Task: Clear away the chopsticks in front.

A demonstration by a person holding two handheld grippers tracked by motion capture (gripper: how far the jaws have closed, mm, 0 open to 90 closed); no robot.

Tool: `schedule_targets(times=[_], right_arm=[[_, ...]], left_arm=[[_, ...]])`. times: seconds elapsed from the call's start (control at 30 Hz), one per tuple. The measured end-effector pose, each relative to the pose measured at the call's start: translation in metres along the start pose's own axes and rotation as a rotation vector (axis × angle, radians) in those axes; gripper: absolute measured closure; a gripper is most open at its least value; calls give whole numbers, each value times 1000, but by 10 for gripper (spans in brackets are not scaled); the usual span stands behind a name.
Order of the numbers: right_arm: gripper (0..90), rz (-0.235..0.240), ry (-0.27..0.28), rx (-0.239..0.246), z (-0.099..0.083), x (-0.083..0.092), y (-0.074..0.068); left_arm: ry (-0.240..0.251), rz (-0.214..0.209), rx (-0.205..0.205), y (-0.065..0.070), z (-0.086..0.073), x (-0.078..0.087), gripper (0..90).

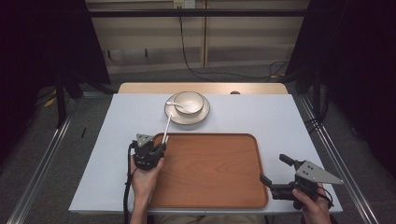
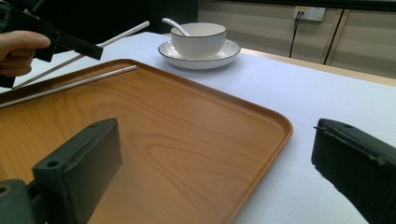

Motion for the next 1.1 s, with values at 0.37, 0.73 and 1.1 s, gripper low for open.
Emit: schedule_targets(times=[0.37,0.73,1.1], right_arm=[[14,2,1,-1,0,0,-1],[14,3,3,-1,1,0,-1],[14,0,1,8,0,-1,-1]], left_arm=[[-43,-7,-14,14,-20,2,853],[-89,23,-10,12,-36,0,852],[-140,44,-21,9,-40,2,851]])
Point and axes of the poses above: each handheld gripper's, and its own axes: x roughly backward along the jaws, z roughly out of its top, y roughly to its right, the point moved 10 cm from there along -x, roughly forward along the jaws, and after that the axes turned 3 degrees about x, right-handed, at the moved point
